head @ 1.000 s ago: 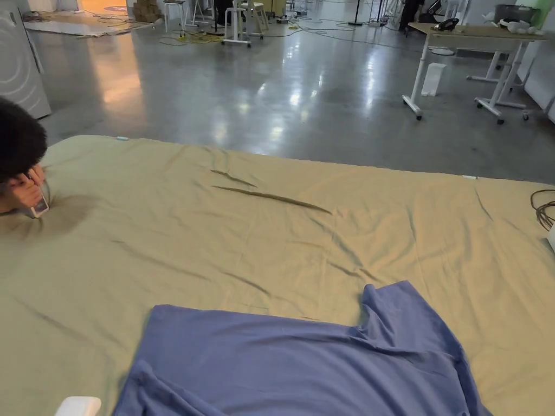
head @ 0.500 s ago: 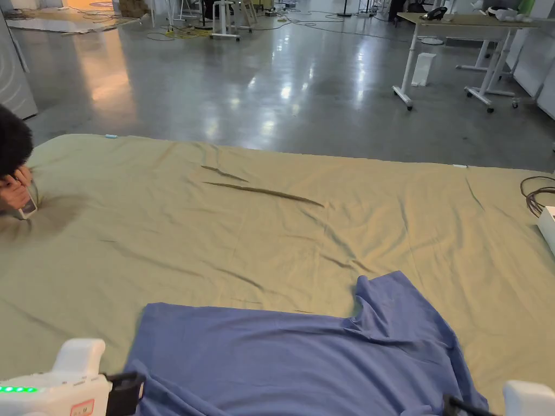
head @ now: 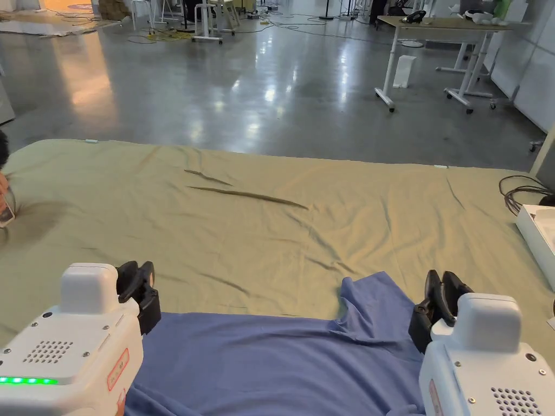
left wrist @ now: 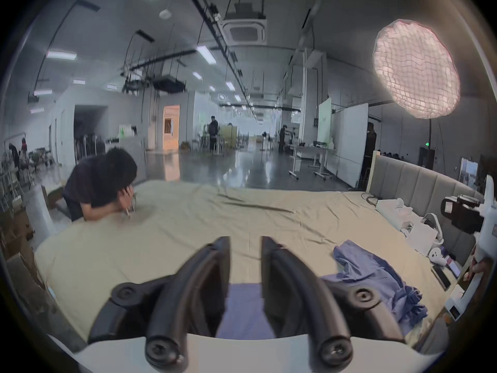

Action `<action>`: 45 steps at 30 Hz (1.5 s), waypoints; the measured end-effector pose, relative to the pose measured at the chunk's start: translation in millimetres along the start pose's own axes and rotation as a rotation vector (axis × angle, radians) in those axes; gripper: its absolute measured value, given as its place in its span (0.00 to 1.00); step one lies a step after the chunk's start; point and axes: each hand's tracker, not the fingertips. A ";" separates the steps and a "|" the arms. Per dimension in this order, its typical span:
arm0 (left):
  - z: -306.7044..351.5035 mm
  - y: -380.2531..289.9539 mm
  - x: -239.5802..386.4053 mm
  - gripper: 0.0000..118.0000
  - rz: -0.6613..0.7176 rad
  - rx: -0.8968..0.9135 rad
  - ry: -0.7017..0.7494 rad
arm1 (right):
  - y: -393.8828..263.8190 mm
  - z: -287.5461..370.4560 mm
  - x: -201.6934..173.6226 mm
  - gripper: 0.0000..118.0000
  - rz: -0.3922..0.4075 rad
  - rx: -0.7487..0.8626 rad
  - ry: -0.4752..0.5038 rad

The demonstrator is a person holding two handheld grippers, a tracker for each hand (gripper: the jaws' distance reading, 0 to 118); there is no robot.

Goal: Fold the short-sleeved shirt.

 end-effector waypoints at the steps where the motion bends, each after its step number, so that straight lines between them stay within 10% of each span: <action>1: 2.0 0.0 1.8 0.02 -0.006 0.011 0.003 | 1.0 0.3 -2.5 0.00 -0.003 0.016 -0.004; 14: -17.9 -16.3 -41.3 0.01 0.017 -0.131 0.057 | -8.0 -20.8 -15.3 0.00 0.013 -0.031 0.035; 24: -184.1 -54.1 -108.2 0.01 0.096 -0.588 0.009 | -33.6 -61.7 -13.5 0.00 0.006 -0.172 0.019; 30: -258.7 -77.7 -129.0 0.57 0.170 -0.824 -0.013 | -51.9 -78.9 -4.4 0.00 0.013 -0.247 -0.007; 40: -294.0 -112.1 -105.6 0.53 -0.019 -0.933 0.080 | -73.9 -92.4 13.6 0.00 0.022 -0.335 -0.054; 45: -287.6 -115.2 -75.7 0.10 -0.153 -0.944 0.025 | -78.7 -101.2 21.8 0.00 0.008 -0.356 -0.069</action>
